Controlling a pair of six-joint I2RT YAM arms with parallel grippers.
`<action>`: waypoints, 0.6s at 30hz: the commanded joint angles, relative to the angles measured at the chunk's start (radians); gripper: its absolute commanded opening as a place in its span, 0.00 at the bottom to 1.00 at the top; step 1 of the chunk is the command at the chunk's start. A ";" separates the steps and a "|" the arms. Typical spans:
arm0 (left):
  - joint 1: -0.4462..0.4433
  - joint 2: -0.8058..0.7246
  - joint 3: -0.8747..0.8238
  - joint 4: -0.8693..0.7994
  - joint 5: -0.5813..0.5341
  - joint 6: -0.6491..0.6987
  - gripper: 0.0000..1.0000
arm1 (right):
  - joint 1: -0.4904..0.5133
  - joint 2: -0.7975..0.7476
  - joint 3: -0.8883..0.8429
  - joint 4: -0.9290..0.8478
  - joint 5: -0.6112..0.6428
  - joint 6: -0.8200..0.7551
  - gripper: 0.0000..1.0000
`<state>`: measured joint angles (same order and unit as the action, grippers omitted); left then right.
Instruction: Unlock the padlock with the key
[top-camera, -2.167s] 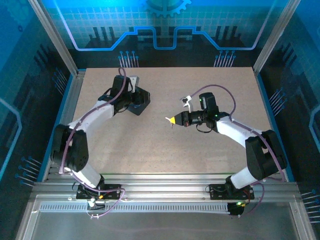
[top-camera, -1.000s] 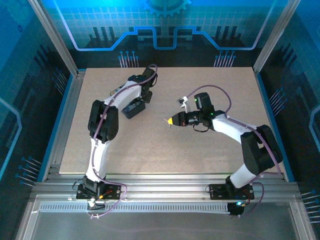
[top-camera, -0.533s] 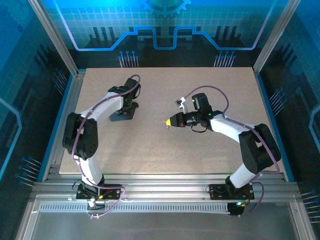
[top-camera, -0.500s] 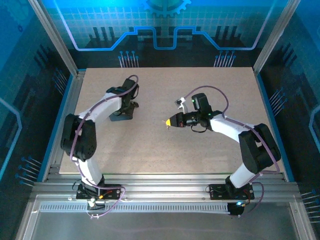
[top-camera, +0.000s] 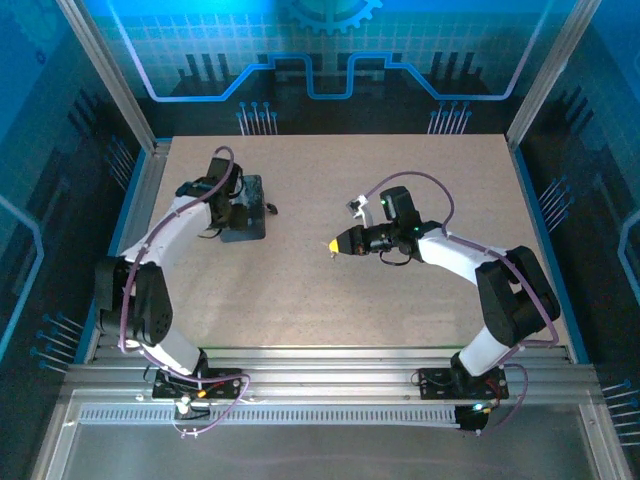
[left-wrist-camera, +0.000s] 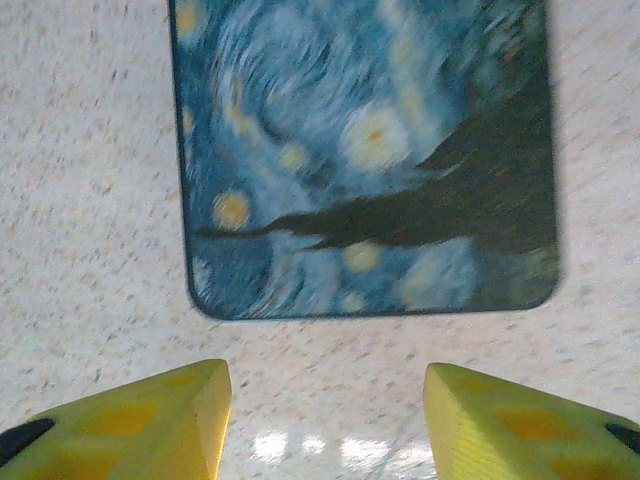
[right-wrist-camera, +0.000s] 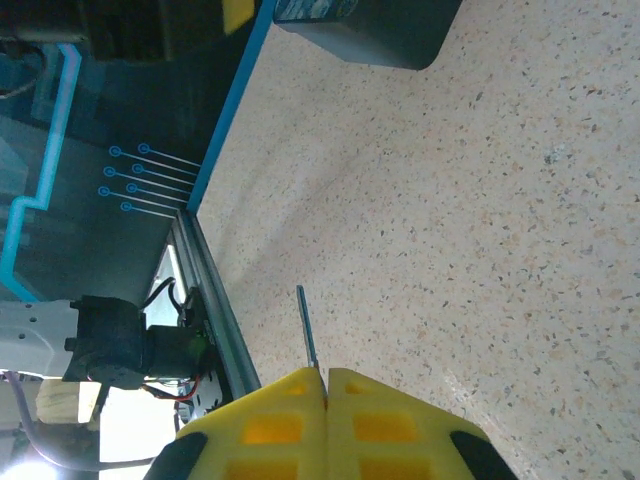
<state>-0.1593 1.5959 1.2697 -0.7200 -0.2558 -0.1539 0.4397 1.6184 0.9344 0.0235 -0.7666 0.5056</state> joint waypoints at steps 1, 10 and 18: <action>-0.034 0.031 0.092 0.027 0.036 -0.048 0.54 | 0.017 0.011 0.032 0.006 -0.009 0.004 0.00; -0.127 0.351 0.360 -0.019 -0.096 -0.040 0.55 | 0.021 0.010 0.038 -0.023 0.002 -0.008 0.00; -0.178 0.457 0.405 -0.031 -0.299 0.025 0.57 | 0.019 -0.007 0.022 -0.047 0.012 -0.029 0.00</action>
<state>-0.3271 2.0548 1.6600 -0.7162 -0.4385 -0.1688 0.4404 1.6230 0.9493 -0.0021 -0.7609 0.4976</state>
